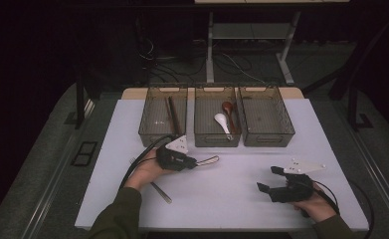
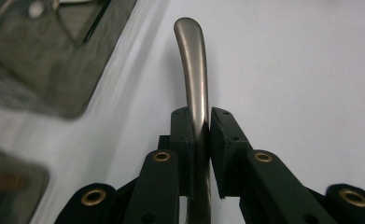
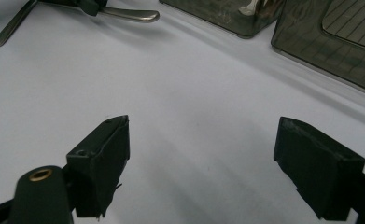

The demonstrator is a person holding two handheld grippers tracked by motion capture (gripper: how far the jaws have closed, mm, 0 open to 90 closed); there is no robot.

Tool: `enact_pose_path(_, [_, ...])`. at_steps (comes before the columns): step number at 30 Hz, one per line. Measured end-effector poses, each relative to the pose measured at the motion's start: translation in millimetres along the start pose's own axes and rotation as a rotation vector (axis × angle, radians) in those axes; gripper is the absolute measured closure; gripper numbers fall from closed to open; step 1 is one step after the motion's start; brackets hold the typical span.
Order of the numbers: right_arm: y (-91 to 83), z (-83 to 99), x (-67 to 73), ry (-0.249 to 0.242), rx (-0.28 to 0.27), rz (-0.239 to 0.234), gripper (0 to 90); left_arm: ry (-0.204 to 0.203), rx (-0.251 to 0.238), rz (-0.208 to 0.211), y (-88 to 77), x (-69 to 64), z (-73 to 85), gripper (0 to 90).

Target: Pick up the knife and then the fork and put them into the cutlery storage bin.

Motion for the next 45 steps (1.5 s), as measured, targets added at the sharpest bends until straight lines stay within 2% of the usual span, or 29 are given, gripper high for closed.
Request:
enact_pose_path(4, [-0.5, 0.0, -0.2, -0.003, -0.001, 0.000, 18.6, 0.022, -0.010, 0.019, 8.2, -4.0, -12.3, 79.7])
enact_pose_path(8, [-1.6, -0.7, -0.5, 0.004, -0.007, -0.006, 18.6, 0.026, -0.007, 0.040, 13.3, -10.5, -24.7, 79.7])
enact_pose_path(14, [-2.7, -6.4, 1.8, -0.012, -0.008, -0.041, 18.6, 0.038, -0.015, 0.079, 10.4, -25.2, -34.7, 79.7])
enact_pose_path(16, [-3.6, -11.3, 2.7, -0.004, -0.009, -0.073, 18.6, 0.044, -0.030, 0.097, 10.2, -31.4, -37.7, 79.7])
enact_pose_path(18, [-4.3, -15.5, 4.7, -0.025, -0.011, -0.096, 18.6, 0.063, -0.029, 0.111, 9.9, -37.0, -40.5, 79.7])
enact_pose_path(21, [-3.1, -21.2, 10.5, -0.099, 0.018, -0.111, 18.5, 0.090, -0.030, 0.135, 10.8, -45.1, -44.1, 79.7])
enact_pose_path(23, [-1.7, -25.1, 13.8, -0.137, 0.044, -0.163, 18.6, 0.113, -0.027, 0.148, 12.2, -50.1, -46.1, 79.7])
enact_pose_path(25, [1.5, -29.5, 17.2, -0.153, 0.073, -0.224, 18.7, 0.126, -0.026, 0.158, 13.4, -54.5, -47.9, 79.7])
enact_pose_path(30, [15.7, -39.0, 27.0, -0.218, 0.124, -0.277, 18.6, 0.156, -0.018, 0.172, 15.5, -62.1, -50.3, 79.7])
enact_pose_path(39, [38.4, -61.1, 33.9, -0.241, 0.152, -0.390, 18.6, 0.196, -0.028, 0.179, 12.6, -72.3, -55.3, 79.7])
enact_pose_path(41, [42.9, -65.9, 35.6, -0.244, 0.172, -0.419, 18.7, 0.220, -0.027, 0.175, 11.4, -73.8, -56.4, 79.7])
enact_pose_path(45, [52.3, -73.7, 39.1, -0.299, 0.207, -0.462, 19.7, 0.230, -0.023, 0.177, 9.4, -76.7, -57.6, 79.7])
Point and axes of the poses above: each handheld gripper's, and its own axes: y roughly forward along the jaws, z roughly out of its underside, x roughly to its left, the point moved 2 cm from there along y, roughly forward along the jaws, and after that the axes turned 3 degrees about -y, right-handed, at the moved point
